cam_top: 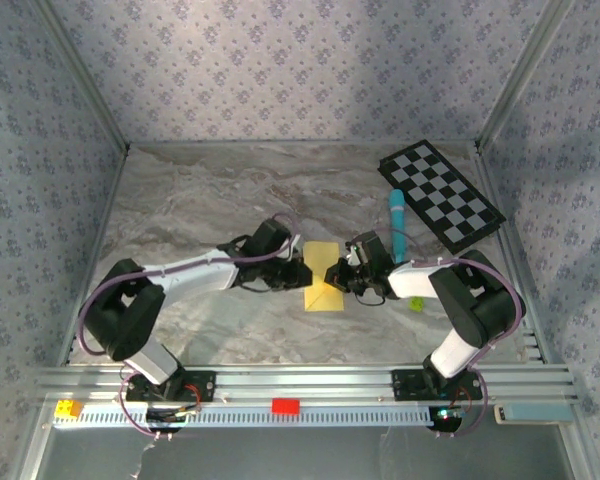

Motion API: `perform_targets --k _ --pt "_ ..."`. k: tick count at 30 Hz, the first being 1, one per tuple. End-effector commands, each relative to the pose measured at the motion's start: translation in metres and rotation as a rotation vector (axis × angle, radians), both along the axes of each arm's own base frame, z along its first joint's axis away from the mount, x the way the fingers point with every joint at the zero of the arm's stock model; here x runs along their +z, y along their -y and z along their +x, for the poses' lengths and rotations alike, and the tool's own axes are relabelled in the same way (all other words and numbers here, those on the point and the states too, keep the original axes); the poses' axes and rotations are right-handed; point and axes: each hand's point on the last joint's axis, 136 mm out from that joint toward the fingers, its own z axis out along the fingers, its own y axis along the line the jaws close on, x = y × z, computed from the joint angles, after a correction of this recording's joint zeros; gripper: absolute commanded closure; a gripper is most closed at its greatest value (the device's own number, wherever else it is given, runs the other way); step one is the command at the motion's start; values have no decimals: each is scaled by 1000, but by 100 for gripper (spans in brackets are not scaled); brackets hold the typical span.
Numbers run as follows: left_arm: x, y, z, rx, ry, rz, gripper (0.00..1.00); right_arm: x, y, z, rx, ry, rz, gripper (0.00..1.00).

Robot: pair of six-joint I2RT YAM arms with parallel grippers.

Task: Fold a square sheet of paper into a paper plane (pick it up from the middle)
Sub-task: Turn over the paper at the center of the table.

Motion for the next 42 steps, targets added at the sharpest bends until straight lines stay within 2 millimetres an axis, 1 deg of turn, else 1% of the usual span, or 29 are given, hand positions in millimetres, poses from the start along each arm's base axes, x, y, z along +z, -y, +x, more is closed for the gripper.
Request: perform_targets --k 1,3,5,7,9,11,13,15,17,19,24,27,32,36,42 --pt "-9 8 13 -52 -11 34 89 3 4 0 8 -2 -26 93" --pt "-19 13 18 -65 -35 60 91 9 3 3 5 13 -16 92" --pt "-34 14 21 -67 -65 94 92 15 4 4 0 22 -12 91" --pt "-48 16 21 -72 -89 105 93 21 5 4 -5 34 -10 88" --pt "-56 17 21 -76 -99 110 93 26 9 2 -17 38 -21 87" --pt "-64 13 20 -81 -106 141 94 27 17 -5 -36 24 -50 84" --pt "-69 10 18 -84 -108 160 94 32 24 -13 -52 30 -59 83" --pt "-73 7 16 -86 -110 170 94 32 35 -25 -87 14 -95 78" --pt "-75 5 15 -86 -109 177 94 30 44 -35 -106 -5 -133 73" --pt "-77 4 13 -88 -114 177 94 30 48 -43 -111 -16 -142 69" --pt "-78 2 10 -61 -127 163 94 30 41 -59 -93 -38 -133 63" --pt "-78 0 8 -42 -135 156 95 28 36 -63 -80 -50 -144 62" --pt "-76 0 8 -25 -136 149 95 14 38 -66 -121 -112 -171 59" --pt "-74 0 9 -13 -134 143 95 14 29 -64 -111 -109 -146 58" --pt "-71 2 10 -6 -134 133 95 7 26 -65 -106 -132 -147 55"
